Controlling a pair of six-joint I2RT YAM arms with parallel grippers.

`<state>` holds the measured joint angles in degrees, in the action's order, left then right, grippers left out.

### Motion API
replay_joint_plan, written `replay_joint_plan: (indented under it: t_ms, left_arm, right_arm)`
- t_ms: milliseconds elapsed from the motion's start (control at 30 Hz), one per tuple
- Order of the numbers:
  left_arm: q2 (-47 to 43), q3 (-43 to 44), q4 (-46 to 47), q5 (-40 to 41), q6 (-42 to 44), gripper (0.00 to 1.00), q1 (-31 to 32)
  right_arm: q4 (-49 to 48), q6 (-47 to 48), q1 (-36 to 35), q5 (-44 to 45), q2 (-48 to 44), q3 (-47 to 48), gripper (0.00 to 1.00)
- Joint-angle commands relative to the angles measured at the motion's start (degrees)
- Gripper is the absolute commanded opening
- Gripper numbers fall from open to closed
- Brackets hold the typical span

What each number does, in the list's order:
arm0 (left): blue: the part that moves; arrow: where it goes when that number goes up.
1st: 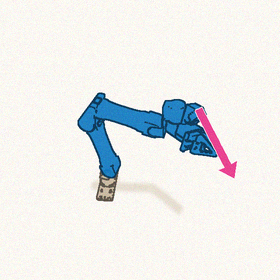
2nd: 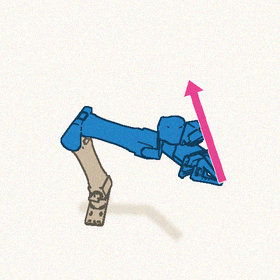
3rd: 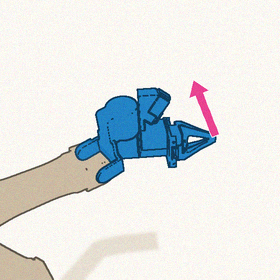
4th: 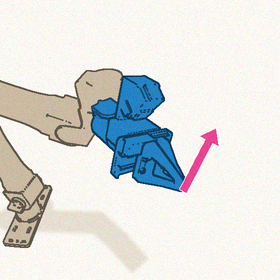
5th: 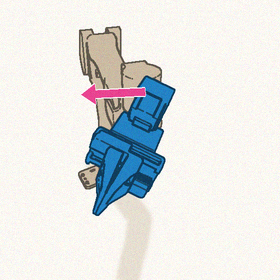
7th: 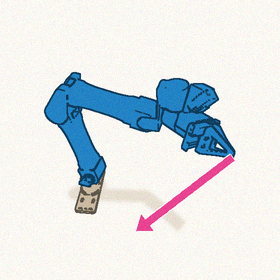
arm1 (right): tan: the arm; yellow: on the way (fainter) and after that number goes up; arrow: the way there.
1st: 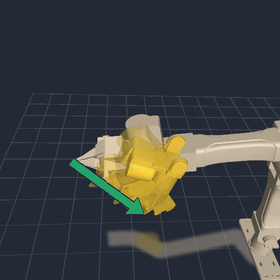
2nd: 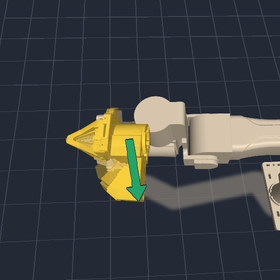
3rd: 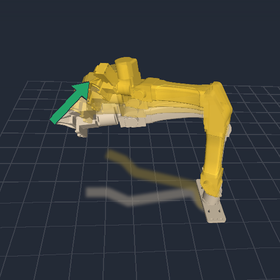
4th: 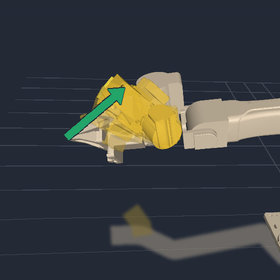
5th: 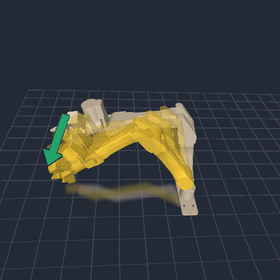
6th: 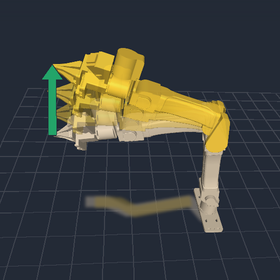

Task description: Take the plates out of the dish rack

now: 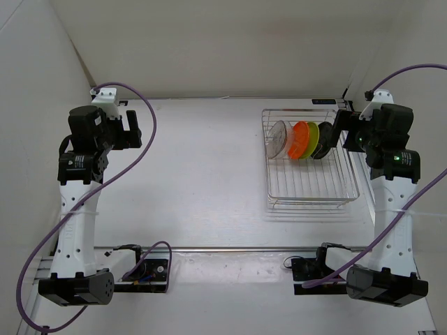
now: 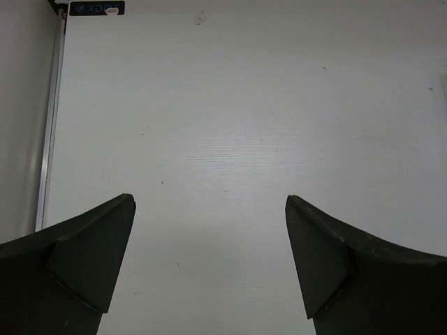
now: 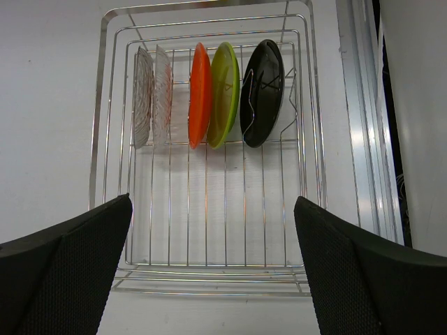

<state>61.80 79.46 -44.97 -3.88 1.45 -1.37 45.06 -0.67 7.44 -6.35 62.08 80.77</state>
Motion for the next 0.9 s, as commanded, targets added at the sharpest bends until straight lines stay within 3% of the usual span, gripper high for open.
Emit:
replay_joint_plan:
  t_ms: [0,533,700,867]
  left_arm:
    - [-1.42,0.78,0.5,0.45,-0.49,1.0,-0.04]
    - [-1.42,0.78,0.5,0.98,-0.49,1.0,-0.04]
    - [-2.03,0.78,0.5,0.98,-0.49,1.0,-0.04]
    - [-3.35,-1.15,1.55,1.51,0.13,1.0,-0.04]
  right_arm:
    - [-1.46,0.23,0.12,0.46,-0.65,0.09,1.0]
    - [-1.46,2.07,0.12,-0.77,-1.18,-1.58,1.0]
    - [-2.69,4.7,0.12,2.65,0.05,-3.77,0.84]
    - [-4.88,7.43,0.12,7.22,2.95,-4.23,0.9]
